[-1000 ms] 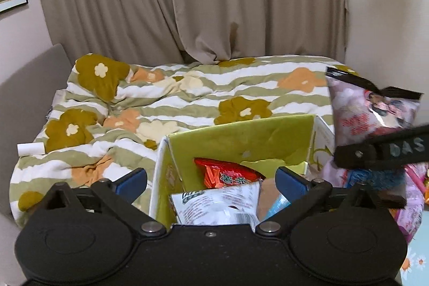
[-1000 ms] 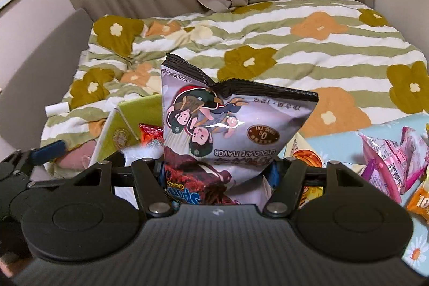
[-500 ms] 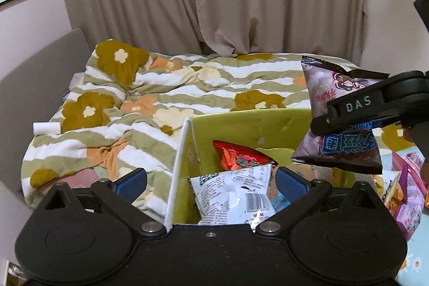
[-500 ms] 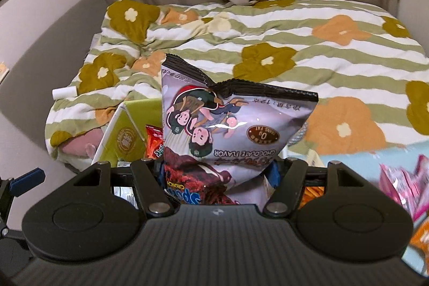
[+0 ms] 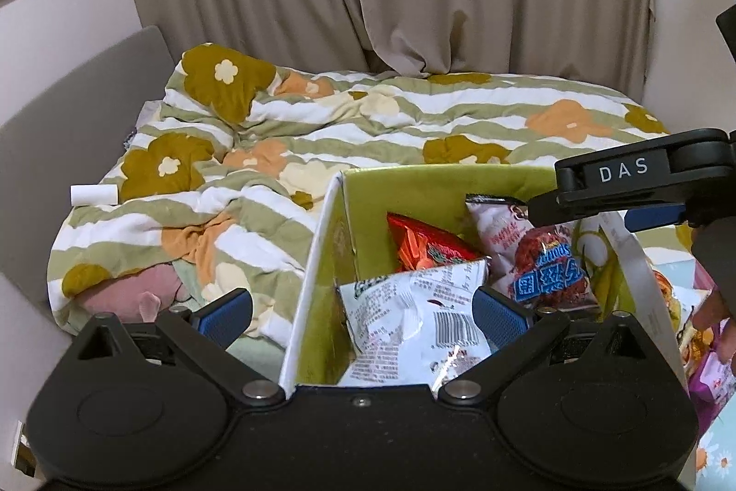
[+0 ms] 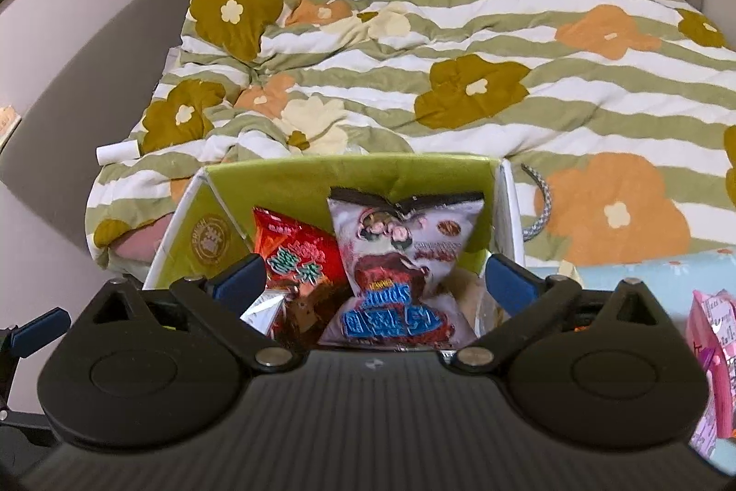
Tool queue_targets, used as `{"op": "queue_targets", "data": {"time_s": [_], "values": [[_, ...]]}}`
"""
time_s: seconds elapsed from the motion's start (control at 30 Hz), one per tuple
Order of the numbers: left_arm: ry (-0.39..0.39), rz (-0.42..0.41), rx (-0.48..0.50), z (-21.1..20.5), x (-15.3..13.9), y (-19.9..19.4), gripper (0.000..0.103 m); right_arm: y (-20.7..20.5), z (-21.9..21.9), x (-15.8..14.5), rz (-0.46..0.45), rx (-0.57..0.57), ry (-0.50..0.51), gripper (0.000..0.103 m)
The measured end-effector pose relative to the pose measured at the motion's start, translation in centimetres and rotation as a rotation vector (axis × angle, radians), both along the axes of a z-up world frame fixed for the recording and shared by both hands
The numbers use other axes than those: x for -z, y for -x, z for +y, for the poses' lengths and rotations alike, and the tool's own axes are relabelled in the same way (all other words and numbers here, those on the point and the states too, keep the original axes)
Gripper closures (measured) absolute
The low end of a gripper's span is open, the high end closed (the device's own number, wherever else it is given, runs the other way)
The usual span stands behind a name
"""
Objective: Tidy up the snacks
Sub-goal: 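Release both bags into the box and withdraw both grippers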
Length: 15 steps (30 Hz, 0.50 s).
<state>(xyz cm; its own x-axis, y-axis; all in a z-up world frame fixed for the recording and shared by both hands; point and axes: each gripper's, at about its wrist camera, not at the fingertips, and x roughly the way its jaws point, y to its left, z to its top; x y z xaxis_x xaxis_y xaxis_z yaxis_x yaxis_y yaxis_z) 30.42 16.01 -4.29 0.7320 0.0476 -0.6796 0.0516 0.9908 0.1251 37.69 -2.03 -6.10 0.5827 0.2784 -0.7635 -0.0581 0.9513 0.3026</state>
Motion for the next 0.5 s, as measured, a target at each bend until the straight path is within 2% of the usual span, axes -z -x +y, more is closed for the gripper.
{"op": "queue_targets", "data": {"time_s": [0.13, 0.5], "values": [[-0.004, -0.002, 0.002, -0.1, -0.3, 0.2, 0.000, 0.8, -0.3, -0.5, -0.005, -0.001, -0.009, 0.000], [-0.001, -0.056, 0.031, -0.6, -2.8, 2.7, 0.000, 5.3, -1.0, -4.3, -0.089, 0.024, 0.015, 0.000]]}}
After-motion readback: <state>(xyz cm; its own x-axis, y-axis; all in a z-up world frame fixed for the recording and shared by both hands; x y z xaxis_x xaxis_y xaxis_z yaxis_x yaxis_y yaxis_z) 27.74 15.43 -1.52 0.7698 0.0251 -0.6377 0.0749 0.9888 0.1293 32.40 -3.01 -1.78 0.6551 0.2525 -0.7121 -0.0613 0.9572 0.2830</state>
